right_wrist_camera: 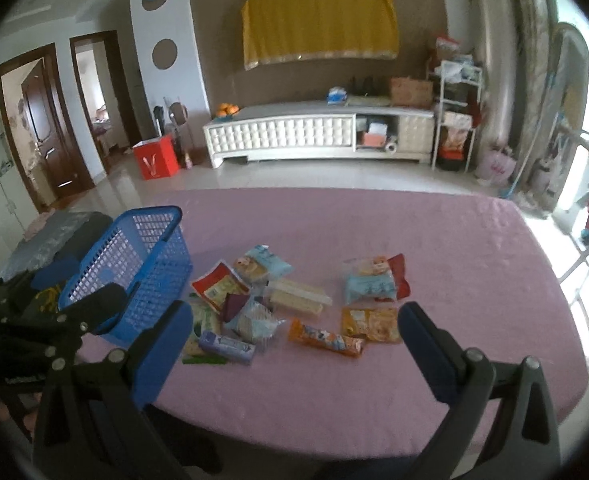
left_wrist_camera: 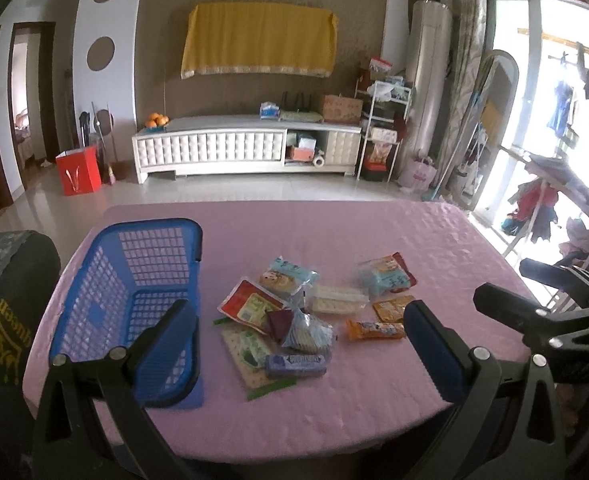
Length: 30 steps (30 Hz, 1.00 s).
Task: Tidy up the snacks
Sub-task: 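Reach the right gripper to the blue squirrel bread bag and close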
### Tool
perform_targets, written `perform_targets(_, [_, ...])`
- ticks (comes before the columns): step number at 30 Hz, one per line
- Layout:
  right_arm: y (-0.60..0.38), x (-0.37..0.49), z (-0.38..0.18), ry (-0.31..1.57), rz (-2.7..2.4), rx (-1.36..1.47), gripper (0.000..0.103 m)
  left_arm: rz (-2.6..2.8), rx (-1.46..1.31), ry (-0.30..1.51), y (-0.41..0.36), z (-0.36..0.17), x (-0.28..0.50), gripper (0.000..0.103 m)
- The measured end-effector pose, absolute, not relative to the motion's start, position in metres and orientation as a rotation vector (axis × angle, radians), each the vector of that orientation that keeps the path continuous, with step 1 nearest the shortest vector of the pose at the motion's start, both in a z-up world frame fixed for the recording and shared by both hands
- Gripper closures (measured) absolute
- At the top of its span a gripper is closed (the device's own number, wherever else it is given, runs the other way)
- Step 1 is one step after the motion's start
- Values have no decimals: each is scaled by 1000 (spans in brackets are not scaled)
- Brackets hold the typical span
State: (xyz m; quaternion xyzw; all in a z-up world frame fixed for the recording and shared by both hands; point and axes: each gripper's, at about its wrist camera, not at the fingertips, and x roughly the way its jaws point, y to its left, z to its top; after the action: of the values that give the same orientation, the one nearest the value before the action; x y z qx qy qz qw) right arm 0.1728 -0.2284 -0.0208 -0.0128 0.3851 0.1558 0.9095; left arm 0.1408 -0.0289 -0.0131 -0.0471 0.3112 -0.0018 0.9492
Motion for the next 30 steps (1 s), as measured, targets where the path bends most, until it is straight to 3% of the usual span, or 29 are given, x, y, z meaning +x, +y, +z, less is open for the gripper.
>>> perform_targets(30, [-270, 368, -189, 1214, 160, -187, 0, 30, -27, 888, -50, -128, 311, 0])
